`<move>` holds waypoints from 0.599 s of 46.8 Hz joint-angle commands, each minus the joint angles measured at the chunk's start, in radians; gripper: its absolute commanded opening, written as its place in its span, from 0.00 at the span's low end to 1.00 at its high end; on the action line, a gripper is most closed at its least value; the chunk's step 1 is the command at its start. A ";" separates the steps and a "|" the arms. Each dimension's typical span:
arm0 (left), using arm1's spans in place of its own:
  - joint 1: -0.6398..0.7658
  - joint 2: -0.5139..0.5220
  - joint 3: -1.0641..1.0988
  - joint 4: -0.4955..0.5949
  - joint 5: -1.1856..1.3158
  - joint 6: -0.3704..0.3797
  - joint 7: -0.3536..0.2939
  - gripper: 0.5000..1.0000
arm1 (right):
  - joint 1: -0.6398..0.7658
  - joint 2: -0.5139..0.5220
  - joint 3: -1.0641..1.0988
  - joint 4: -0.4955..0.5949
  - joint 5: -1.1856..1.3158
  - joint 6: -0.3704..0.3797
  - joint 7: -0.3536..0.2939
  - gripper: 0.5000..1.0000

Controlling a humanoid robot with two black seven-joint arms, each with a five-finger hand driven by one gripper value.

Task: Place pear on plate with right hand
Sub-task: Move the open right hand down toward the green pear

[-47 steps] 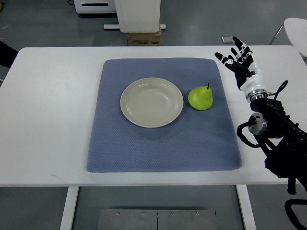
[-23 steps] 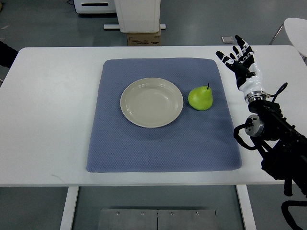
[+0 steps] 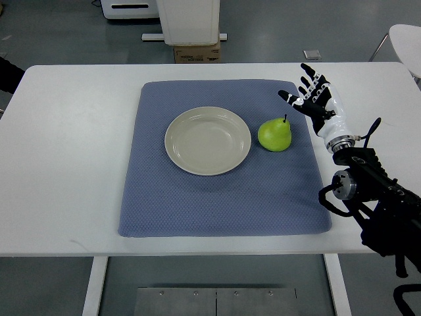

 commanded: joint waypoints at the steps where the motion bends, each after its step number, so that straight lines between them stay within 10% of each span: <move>1: -0.001 0.000 0.000 0.000 0.000 0.000 0.000 1.00 | 0.003 -0.004 -0.031 0.000 -0.022 0.001 0.034 0.94; 28: -0.001 0.000 0.001 0.000 0.000 0.000 0.000 1.00 | 0.001 -0.045 -0.172 0.003 -0.035 0.001 0.119 0.95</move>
